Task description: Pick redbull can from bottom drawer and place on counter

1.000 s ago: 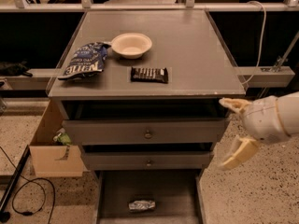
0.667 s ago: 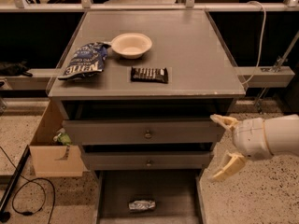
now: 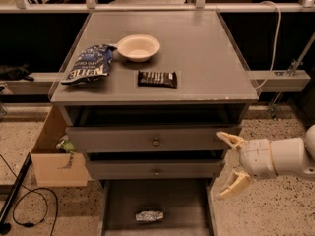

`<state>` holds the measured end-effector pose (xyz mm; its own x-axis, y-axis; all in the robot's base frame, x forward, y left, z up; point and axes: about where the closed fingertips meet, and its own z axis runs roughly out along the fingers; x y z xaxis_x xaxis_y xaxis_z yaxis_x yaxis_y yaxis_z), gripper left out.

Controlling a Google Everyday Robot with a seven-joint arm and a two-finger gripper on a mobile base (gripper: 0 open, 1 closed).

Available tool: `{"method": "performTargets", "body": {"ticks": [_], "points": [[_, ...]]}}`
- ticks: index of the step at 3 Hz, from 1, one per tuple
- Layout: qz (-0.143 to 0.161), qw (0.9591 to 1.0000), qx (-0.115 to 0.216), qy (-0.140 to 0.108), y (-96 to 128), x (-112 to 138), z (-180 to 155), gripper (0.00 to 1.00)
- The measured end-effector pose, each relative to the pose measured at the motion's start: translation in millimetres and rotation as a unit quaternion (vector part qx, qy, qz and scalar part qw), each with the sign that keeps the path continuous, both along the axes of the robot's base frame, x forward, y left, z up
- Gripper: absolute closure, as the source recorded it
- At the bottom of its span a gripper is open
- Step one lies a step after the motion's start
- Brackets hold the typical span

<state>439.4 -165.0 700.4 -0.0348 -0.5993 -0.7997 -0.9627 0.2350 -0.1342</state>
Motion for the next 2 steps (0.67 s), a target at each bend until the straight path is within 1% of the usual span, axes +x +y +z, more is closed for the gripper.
{"method": "performTargets", "body": {"ticks": [1,2], "points": [[-0.012,0.9996,-0.02,0.017,13,1,-27,0.0],[-0.034,0.9958,-0.05,0.069,39,-15,-100,0.0]]}}
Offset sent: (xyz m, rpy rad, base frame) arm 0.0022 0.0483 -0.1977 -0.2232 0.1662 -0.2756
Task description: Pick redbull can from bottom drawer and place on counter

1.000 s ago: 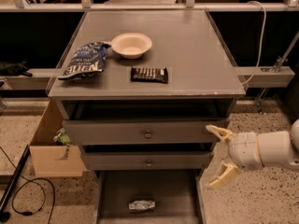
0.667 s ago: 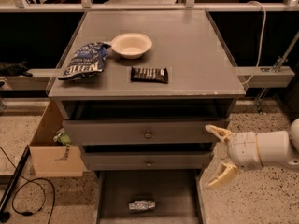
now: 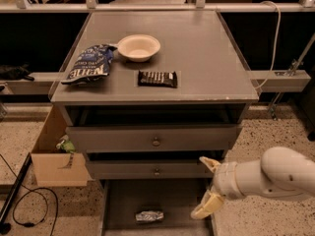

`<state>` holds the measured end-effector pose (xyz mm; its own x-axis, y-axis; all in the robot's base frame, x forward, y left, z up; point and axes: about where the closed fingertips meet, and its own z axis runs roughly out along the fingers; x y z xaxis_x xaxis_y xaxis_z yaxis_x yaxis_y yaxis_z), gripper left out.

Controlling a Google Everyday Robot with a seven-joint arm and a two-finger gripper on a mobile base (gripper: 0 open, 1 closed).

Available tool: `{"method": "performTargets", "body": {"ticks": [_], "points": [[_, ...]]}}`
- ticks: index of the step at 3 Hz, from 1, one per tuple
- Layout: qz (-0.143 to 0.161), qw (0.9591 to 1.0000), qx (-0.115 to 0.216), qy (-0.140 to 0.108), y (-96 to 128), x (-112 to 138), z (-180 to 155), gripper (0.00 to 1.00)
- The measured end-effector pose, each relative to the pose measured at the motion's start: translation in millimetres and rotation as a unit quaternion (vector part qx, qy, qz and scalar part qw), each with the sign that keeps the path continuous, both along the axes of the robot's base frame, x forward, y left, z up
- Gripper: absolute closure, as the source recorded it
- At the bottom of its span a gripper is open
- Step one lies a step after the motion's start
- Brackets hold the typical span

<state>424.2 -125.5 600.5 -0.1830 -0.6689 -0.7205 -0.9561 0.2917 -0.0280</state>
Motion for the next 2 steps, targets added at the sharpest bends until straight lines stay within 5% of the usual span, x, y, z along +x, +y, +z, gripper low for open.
{"method": "performTargets", "body": {"ticks": [1,2], "points": [[-0.042,0.9982,-0.028,0.032,3,-7,-62,0.0],[-0.082,0.9952,-0.048,0.022,-1,13,-104,0.0]]}}
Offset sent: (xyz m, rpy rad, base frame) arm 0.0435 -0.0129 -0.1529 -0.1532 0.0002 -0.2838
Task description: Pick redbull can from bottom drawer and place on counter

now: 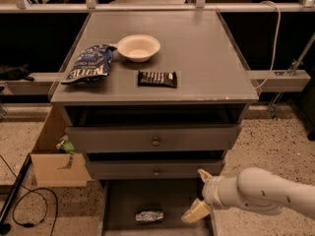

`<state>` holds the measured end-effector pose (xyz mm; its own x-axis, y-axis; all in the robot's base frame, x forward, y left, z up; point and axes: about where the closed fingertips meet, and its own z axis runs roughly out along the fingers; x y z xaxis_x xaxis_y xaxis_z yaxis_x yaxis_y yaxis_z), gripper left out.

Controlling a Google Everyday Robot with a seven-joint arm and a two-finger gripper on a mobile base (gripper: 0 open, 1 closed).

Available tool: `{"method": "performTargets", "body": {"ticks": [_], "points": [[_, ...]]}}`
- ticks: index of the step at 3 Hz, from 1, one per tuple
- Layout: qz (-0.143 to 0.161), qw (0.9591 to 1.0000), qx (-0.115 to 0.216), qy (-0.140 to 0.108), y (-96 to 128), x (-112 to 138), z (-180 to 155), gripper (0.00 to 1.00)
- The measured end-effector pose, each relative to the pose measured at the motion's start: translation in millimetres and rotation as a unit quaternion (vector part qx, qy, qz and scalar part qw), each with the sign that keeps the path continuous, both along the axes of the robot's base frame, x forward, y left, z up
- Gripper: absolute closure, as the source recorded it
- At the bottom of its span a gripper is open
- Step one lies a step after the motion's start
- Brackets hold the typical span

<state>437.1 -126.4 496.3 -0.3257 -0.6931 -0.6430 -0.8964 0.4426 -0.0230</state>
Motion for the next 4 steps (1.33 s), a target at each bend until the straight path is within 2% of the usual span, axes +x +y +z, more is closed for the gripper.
{"method": "performTargets", "body": {"ticks": [1,2,3,4], "points": [[-0.016,0.9997,-0.008,-0.015,-4,12,-4,0.0],[-0.016,0.9997,-0.008,-0.015,-4,12,-4,0.0],[0.009,0.9996,0.008,-0.025,3,14,-13,0.0],[0.038,0.9979,0.039,-0.035,12,31,-41,0.0]]}}
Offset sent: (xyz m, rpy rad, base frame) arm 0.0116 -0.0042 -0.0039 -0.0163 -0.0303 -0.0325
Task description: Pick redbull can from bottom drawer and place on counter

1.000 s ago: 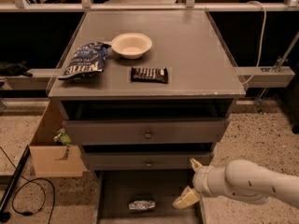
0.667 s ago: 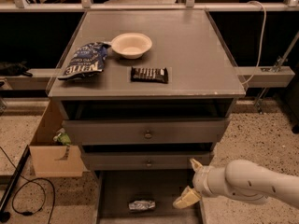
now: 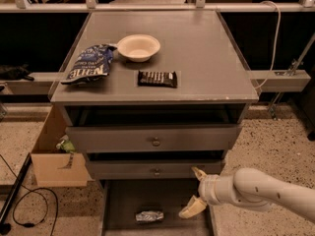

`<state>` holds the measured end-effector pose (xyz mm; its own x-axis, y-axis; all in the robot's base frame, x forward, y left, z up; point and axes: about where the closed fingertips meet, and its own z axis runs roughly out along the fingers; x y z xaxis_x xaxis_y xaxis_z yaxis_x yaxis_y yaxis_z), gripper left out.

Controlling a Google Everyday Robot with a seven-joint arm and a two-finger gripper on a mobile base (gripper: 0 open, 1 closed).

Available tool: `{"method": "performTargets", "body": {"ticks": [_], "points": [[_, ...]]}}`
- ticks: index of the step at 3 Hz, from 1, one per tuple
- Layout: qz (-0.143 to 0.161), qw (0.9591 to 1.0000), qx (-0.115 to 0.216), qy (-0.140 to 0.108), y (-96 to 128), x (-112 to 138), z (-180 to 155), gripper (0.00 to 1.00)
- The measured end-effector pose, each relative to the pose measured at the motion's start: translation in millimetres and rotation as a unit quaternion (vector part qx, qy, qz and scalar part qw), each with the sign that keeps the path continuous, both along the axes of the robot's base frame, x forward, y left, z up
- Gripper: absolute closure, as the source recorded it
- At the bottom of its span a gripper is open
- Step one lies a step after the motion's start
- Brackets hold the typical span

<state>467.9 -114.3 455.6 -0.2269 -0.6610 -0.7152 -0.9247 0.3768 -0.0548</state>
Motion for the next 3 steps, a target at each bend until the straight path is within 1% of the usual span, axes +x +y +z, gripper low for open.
{"method": "performTargets", "body": {"ticks": [1,2,3], "points": [[0.013,0.999,0.04,0.012,10,11,-43,0.0],[-0.011,0.9988,0.043,0.02,-2,9,-75,0.0],[-0.013,0.9988,0.042,0.02,-4,5,-77,0.0]]}}
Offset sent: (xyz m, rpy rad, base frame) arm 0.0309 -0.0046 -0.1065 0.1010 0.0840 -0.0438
